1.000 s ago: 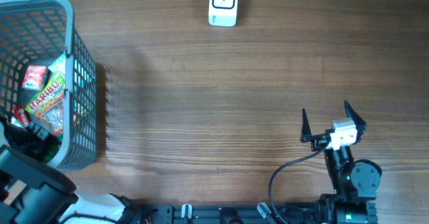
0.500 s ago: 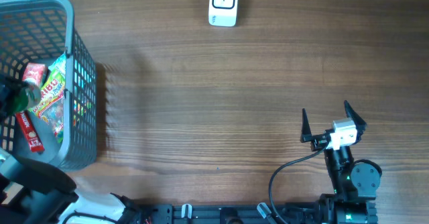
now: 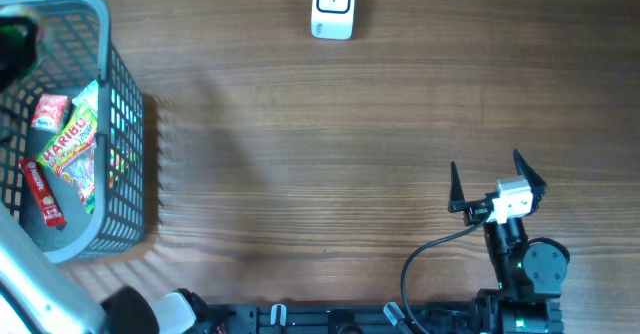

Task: Scan the item barcode
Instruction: 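Grasp the green-lidded jar and lift it out with the left gripper, then lower the jar onto the table below the scanner and release, then return the left gripper into the basket and grasp the Haribo bag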

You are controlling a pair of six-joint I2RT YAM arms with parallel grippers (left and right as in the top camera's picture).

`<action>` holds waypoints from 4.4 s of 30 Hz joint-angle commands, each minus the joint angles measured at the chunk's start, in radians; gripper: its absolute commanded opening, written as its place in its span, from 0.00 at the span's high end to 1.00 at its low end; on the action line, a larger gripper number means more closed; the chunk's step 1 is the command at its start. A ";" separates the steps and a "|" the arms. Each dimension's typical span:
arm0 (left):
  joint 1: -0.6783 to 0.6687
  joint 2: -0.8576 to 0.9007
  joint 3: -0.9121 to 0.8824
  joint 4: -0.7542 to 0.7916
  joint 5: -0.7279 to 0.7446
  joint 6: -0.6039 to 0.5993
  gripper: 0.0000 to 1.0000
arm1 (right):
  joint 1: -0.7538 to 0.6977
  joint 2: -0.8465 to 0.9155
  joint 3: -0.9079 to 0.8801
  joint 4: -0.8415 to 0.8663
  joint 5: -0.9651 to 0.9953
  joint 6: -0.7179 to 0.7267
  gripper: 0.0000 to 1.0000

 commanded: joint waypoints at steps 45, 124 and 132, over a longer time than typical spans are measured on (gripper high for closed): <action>-1.162 0.578 -0.486 0.261 -0.319 -0.687 0.35 | 0.004 -0.009 -0.001 0.003 0.003 -0.005 0.00; -0.349 -0.149 -0.418 0.134 -0.653 -0.391 0.00 | 0.004 -0.009 -0.001 0.003 0.002 -0.005 0.00; -0.272 -0.293 -0.352 0.138 -0.718 -0.361 0.00 | 0.004 -0.009 -0.001 0.003 0.003 -0.006 0.00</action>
